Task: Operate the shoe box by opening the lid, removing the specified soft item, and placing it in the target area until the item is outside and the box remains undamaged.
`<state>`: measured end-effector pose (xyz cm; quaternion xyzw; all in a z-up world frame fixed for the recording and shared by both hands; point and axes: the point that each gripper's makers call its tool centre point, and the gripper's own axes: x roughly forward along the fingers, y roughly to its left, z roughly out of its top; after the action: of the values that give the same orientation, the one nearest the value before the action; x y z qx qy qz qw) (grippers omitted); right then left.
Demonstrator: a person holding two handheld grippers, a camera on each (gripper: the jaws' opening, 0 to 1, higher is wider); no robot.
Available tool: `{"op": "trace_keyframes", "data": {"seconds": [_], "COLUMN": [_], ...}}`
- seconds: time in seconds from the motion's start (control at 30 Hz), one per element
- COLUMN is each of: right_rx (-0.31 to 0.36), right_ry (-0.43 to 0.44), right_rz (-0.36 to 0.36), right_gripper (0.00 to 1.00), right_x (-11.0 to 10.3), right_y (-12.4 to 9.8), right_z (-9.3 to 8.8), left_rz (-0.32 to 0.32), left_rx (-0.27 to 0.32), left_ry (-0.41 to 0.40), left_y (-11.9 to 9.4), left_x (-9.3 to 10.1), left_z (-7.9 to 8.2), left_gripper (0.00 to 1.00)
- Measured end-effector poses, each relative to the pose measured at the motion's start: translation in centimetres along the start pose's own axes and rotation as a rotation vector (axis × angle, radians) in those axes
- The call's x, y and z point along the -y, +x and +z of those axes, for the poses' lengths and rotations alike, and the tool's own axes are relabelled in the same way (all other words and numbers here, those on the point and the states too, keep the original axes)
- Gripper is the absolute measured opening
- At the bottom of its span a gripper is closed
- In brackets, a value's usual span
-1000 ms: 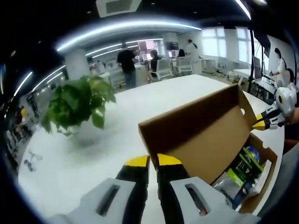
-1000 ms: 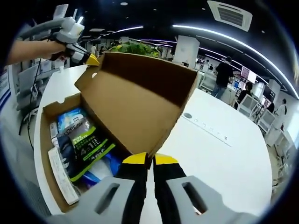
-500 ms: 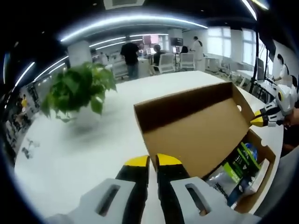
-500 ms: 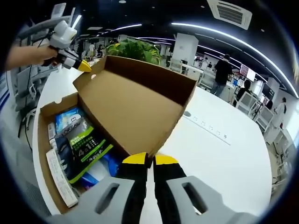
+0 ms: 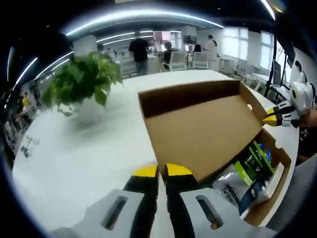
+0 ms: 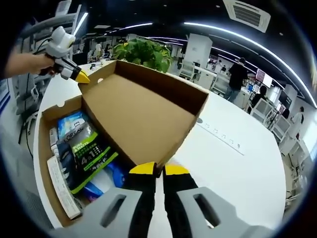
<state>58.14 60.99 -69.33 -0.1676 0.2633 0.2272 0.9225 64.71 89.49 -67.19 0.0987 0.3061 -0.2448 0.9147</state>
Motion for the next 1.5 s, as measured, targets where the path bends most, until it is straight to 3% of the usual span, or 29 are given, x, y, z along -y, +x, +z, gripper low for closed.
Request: {"op": "trace_keyframes", "data": {"seconds": [1.5], "right_rx": [-0.031], "right_ry": [-0.039], "right_rz": [0.005], "right_gripper": [0.07], "right_x": [0.3], "right_y": [1.5], "right_z": [-0.2], "left_rz": [0.007], "left_rx": [-0.065], "left_ry": [0.015], "left_y": [2.9], "left_x": [-0.3], "left_z": [-0.9], "left_gripper": [0.04]}}
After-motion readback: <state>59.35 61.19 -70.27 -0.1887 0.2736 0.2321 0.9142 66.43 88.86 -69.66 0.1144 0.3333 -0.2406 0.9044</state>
